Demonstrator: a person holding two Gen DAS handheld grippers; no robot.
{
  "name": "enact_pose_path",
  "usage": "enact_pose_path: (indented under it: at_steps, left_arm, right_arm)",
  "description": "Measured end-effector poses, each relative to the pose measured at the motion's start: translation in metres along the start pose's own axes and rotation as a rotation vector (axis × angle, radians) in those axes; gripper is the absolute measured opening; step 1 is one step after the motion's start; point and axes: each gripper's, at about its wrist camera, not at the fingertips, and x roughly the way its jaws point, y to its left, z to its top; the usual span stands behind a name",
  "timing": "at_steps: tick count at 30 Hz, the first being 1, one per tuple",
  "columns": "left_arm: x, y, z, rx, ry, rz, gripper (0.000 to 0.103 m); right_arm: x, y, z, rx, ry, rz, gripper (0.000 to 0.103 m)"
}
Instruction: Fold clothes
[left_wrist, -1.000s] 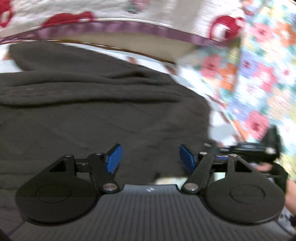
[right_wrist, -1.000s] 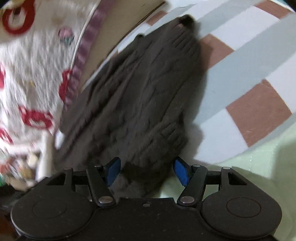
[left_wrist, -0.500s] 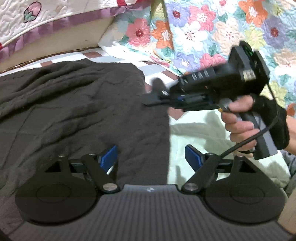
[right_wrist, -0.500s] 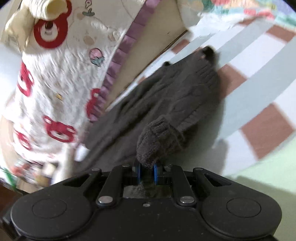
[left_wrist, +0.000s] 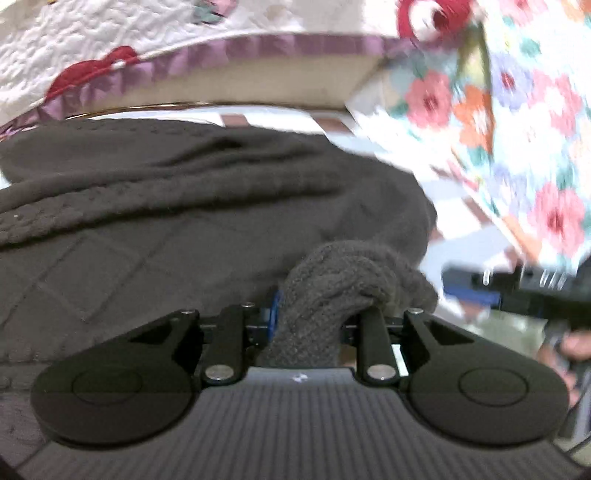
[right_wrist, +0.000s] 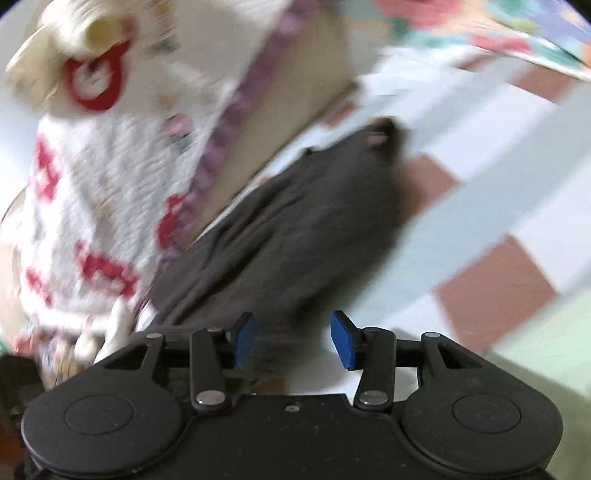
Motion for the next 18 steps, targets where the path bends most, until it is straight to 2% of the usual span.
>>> enact_pose_path:
  at_steps: [3, 6, 10, 13, 16, 17, 18]
  left_arm:
    - [0.001, 0.017, 0.006, -0.113, -0.024, 0.021, 0.026]
    - [0.017, 0.036, 0.005, -0.218, -0.007, 0.053, 0.025]
    - [0.019, 0.049, -0.006, -0.315, -0.01, 0.009, 0.022]
    - [0.012, 0.046, -0.012, -0.33, -0.015, -0.013, 0.016]
    - [0.002, 0.034, -0.011, -0.262, -0.005, -0.103, 0.013]
    - [-0.003, 0.028, -0.009, -0.242, -0.001, -0.142, 0.013]
    - [-0.009, 0.022, -0.005, -0.227, 0.006, -0.171, 0.013]
  right_arm:
    - [0.008, -0.009, 0.002, 0.077, -0.037, 0.006, 0.056]
    - [0.016, -0.017, 0.004, 0.153, -0.073, 0.013, 0.058]
    - [0.026, -0.029, 0.007, 0.255, -0.122, 0.021, 0.071]
    - [0.034, -0.038, 0.009, 0.332, -0.159, 0.028, 0.071]
    - [0.042, -0.046, 0.011, 0.408, -0.196, 0.034, 0.066]
    - [0.044, -0.049, 0.012, 0.434, -0.208, 0.036, 0.054]
    - [0.045, -0.042, 0.018, 0.343, -0.231, 0.003, 0.043]
